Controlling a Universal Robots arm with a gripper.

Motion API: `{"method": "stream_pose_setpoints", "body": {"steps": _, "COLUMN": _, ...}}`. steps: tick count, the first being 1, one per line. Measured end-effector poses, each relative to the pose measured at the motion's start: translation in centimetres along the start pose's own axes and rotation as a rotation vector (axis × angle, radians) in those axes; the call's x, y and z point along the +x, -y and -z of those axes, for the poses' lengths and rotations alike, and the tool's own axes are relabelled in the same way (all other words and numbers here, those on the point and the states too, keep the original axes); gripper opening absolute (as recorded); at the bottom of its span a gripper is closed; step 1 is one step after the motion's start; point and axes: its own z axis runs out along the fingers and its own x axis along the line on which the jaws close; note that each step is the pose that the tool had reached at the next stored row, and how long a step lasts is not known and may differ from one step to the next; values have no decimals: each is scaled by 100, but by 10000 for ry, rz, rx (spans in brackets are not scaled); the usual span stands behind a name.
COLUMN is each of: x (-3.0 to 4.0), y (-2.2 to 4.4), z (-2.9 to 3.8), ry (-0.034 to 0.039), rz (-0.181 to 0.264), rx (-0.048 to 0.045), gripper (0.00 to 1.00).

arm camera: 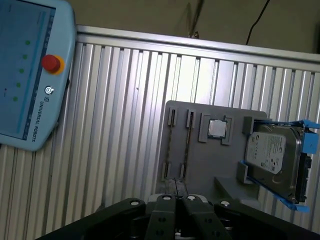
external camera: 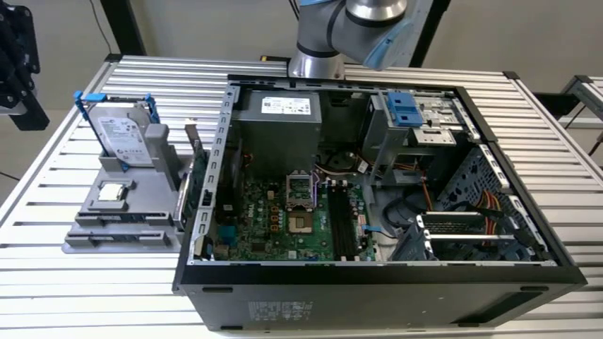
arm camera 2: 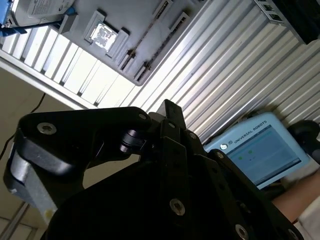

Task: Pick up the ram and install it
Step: 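Pick up the ram and move it above insertion slot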

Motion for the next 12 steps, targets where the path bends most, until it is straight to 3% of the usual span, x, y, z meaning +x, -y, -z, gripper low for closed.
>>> {"method": "stream_pose_setpoints", "body": {"steps": 5, "x": 0, "y": 0, "z": 1, "ry": -1, "rz": -1, "rx": 2, "gripper": 0}}
{"method": "stream_pose_setpoints", "body": {"steps": 6, "x": 0, "y": 0, "z": 1, "ry": -1, "rz": 0, "rx": 2, "gripper": 100}}
{"method": "stream_pose_setpoints", "body": {"steps": 12, "x": 0, "y": 0, "z": 1, "ry": -1, "rz": 0, "rx": 6, "gripper": 100}}
